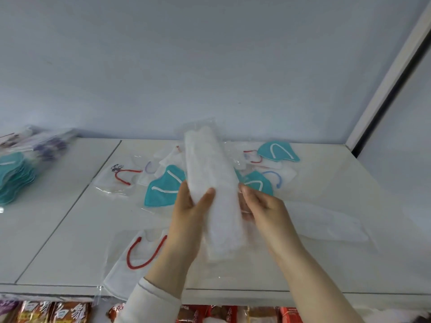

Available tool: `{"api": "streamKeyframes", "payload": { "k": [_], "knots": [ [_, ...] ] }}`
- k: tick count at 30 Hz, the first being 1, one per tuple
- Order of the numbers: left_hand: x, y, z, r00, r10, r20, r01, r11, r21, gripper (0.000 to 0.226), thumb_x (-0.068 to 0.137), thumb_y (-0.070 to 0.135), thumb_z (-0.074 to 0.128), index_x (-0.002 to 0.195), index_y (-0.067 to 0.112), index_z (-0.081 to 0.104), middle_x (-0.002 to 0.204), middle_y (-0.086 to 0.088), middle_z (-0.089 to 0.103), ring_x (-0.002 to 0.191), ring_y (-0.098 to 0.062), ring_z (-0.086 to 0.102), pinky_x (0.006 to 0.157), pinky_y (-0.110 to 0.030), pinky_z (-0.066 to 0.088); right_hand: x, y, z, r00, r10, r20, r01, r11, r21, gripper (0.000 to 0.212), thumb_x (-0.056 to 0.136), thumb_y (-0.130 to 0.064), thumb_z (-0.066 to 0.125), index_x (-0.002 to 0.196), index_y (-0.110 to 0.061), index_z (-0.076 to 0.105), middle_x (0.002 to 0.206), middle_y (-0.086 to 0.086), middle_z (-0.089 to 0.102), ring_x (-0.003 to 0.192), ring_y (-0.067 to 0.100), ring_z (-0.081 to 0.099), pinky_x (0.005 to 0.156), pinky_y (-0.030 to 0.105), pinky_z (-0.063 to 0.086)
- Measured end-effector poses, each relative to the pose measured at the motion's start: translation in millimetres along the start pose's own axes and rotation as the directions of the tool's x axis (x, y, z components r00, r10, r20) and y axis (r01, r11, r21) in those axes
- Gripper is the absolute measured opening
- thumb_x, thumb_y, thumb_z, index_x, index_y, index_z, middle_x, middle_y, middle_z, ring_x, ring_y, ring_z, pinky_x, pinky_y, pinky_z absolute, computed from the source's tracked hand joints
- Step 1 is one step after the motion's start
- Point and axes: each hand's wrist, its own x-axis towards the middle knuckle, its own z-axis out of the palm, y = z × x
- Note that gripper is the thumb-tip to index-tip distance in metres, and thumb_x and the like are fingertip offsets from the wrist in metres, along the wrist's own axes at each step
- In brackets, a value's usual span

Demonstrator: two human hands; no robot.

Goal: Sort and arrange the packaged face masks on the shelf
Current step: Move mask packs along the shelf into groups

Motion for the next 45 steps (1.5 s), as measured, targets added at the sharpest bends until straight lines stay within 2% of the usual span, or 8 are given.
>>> {"api": "streamKeyframes", "payload": {
  "k": [2, 5, 11, 17, 25, 34, 41, 45],
  "knots": [
    [10.4, 10.3, -23.6, 0.994, 0.03, -0.107, -0.031, 0.999, -0.012, 0.015, 0.091, 0.009, 0.056, 0.103, 0.017, 0.06, 0.085, -0.003, 0.071, 0.07, -0.012, 0.068, 0.061, -0.026, 0.055, -1.5, -1.1, -2.6, 0.997, -0.079, 0.013, 0.079, 0.932, -0.353, 0.046, 0.089, -0.037, 0.055, 0.127, -0.01, 0.054, 0.119, 0.001, 0.063, 0.103, 0.01, 0.058, 0.084, 0.011, 0.043],
    [20.9, 28.7, -60.5, 0.964, 0.065, -0.257, -0.09, 0.992, -0.09, 0.015, 0.093, 0.007, 0.052, 0.094, 0.02, 0.06, 0.071, 0.008, 0.07, 0.063, -0.007, 0.066, 0.064, -0.025, 0.055, -9.1, 6.8, 1.3, 0.994, -0.01, 0.109, 0.095, 0.57, -0.816, 0.1, 0.075, -0.065, 0.056, 0.148, -0.012, 0.012, 0.146, 0.004, 0.031, 0.133, 0.021, 0.028, 0.107, 0.026, 0.025],
    [20.1, 34.6, -90.4, 0.936, 0.062, -0.347, -0.107, 0.988, -0.112, 0.013, 0.094, 0.007, 0.052, 0.1, 0.016, 0.058, 0.08, 0.004, 0.068, 0.067, -0.006, 0.067, 0.064, -0.024, 0.053, -21.5, 13.5, 40.2, 0.99, 0.076, 0.116, 0.086, 0.321, -0.943, 0.114, 0.072, -0.082, 0.036, 0.148, -0.009, -0.006, 0.156, 0.013, -0.01, 0.142, 0.034, -0.001, 0.116, 0.043, 0.008],
    [13.5, 29.8, -88.7, 0.935, 0.024, -0.354, -0.072, 0.99, -0.122, 0.015, 0.093, 0.007, 0.053, 0.104, 0.016, 0.058, 0.09, -0.001, 0.065, 0.079, -0.015, 0.064, 0.075, -0.033, 0.051, -17.7, 1.4, 28.4, 0.979, -0.13, 0.157, 0.193, 0.355, -0.915, 0.049, 0.092, -0.045, 0.046, 0.13, -0.017, 0.031, 0.131, 0.004, 0.043, 0.115, 0.019, 0.048, 0.088, 0.027, 0.043],
    [12.2, 25.6, -75.1, 0.951, -0.023, -0.309, -0.021, 0.99, -0.137, 0.022, 0.093, 0.008, 0.054, 0.114, 0.012, 0.055, 0.094, -0.001, 0.066, 0.079, -0.013, 0.065, 0.069, -0.029, 0.052, -1.2, -23.5, -19.4, 0.998, -0.05, 0.035, 0.061, 0.749, -0.659, 0.023, 0.094, -0.022, 0.049, 0.113, -0.013, 0.059, 0.098, -0.004, 0.06, 0.09, 0.017, 0.057, 0.063, 0.016, 0.042],
    [11.8, 35.3, -79.6, 0.946, -0.019, -0.323, -0.028, 0.99, -0.141, 0.014, 0.094, 0.007, 0.051, 0.104, 0.015, 0.057, 0.092, -0.001, 0.066, 0.084, -0.017, 0.064, 0.091, -0.043, 0.05, -29.4, -4.5, 48.9, 0.98, -0.016, 0.2, 0.201, 0.054, -0.978, 0.076, 0.082, -0.072, 0.039, 0.122, -0.007, 0.041, 0.115, 0.01, 0.046, 0.107, 0.026, 0.047, 0.08, 0.03, 0.043],
    [6.7, 42.3, -103.4, 0.917, 0.033, -0.397, -0.105, 0.982, -0.159, 0.017, 0.093, 0.005, 0.051, 0.092, 0.02, 0.058, 0.068, 0.011, 0.07, 0.072, -0.01, 0.065, 0.09, -0.041, 0.05, -23.5, -7.6, 51.2, 0.966, -0.14, 0.22, 0.233, 0.085, -0.969, 0.029, 0.093, -0.035, 0.048, 0.107, -0.011, 0.043, 0.091, 0.007, 0.045, 0.077, 0.019, 0.04, 0.065, 0.028, 0.035],
    [2.7, 42.7, -108.3, 0.915, 0.043, -0.4, -0.115, 0.981, -0.158, 0.018, 0.093, 0.003, 0.05, 0.093, 0.019, 0.058, 0.075, 0.008, 0.069, 0.07, -0.008, 0.066, 0.085, -0.037, 0.051, -11.8, -20.4, 28.4, 0.973, -0.148, 0.175, 0.211, 0.276, -0.938, 0.022, 0.095, -0.027, 0.044, 0.11, -0.014, 0.052, 0.098, 0.007, 0.061, 0.081, 0.025, 0.054, 0.067, 0.028, 0.038]
  ]
}}
